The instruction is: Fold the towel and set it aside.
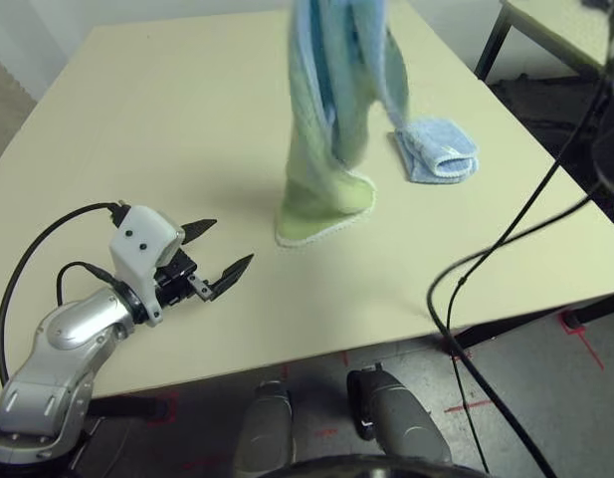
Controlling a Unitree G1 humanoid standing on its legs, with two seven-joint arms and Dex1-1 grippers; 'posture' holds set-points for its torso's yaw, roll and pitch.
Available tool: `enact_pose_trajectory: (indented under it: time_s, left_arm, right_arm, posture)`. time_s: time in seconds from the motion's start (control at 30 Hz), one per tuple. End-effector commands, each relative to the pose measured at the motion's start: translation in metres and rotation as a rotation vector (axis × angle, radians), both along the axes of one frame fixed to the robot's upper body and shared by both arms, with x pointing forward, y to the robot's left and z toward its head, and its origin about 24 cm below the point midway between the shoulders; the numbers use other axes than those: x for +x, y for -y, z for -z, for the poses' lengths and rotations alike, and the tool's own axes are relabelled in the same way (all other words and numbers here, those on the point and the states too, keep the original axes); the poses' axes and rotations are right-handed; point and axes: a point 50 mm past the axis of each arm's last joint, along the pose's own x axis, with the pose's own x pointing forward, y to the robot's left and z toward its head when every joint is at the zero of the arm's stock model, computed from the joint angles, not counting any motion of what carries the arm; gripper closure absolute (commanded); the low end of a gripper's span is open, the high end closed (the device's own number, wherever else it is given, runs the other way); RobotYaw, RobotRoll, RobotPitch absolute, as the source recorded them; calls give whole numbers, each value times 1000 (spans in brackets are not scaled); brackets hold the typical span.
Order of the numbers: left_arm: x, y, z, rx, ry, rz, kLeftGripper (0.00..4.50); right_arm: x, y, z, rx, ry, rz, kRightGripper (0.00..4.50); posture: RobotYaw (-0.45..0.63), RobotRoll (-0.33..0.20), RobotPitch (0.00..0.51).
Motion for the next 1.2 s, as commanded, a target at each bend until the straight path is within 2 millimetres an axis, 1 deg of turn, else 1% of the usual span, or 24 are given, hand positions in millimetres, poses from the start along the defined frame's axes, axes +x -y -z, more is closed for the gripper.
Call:
enact_pose_trajectory:
  time_s: [0.03,0.1,0.17,0.23,0.3,0.37,0.5,0.57,0.67,0.77,0.9,1.0,1.13,1.2]
  left_arm:
    - [0,-1,4,7,-14,8,0]
    - [0,0,5,6,-11,11,0]
    - [0,2,6,2,-8,16,0]
    - [0,3,6,0,-6,22,0]
    - [0,5,8,2,-7,28,0]
    - [1,6,8,4,-5,34,0]
    - [2,5,9,23,2,34,0]
    - [4,2,11,56,11,27,0]
    - [7,-4,13,88,29,1,0]
    - [14,-11,9,81,59,-39,0]
    - [25,-22,0,43,81,-110,0]
    - [38,-27,-15,41,117,-102,0]
    - [62,-36,-34,154,134,-27,0]
    - [72,-39,-39,226,125,25,0]
  right_arm:
    - [25,2,15,98,-42,275,4462]
    - [36,8,21,27,40,458,4462]
    - [46,15,32,-117,141,613,4462]
    - [51,20,42,-251,200,680,4462]
    - [54,24,51,-369,238,703,4462]
    - [55,26,56,-430,233,673,4462]
    - [52,24,60,-440,187,585,4462]
    - [50,22,61,-430,157,536,4462]
    - [50,23,64,-437,142,514,4462]
    - [50,23,65,-423,122,491,4462]
    - [49,22,65,-409,110,463,4462]
    - [48,22,65,-405,108,449,4462]
    - [48,19,65,-399,108,429,4462]
    - [47,18,66,-399,109,421,4462]
  posture:
    - [-34,0,134]
    - [-33,0,138]
    - [-33,0,138]
    - [-33,0,138]
    - [-33,0,138]
    - [-33,0,138]
    - [-33,0,138]
    - [-35,0,137]
    - [-35,0,137]
    - [-35,0,137]
    - [-42,0,133]
    - [-40,0,133]
    - [-36,0,135]
    - [-36,0,137]
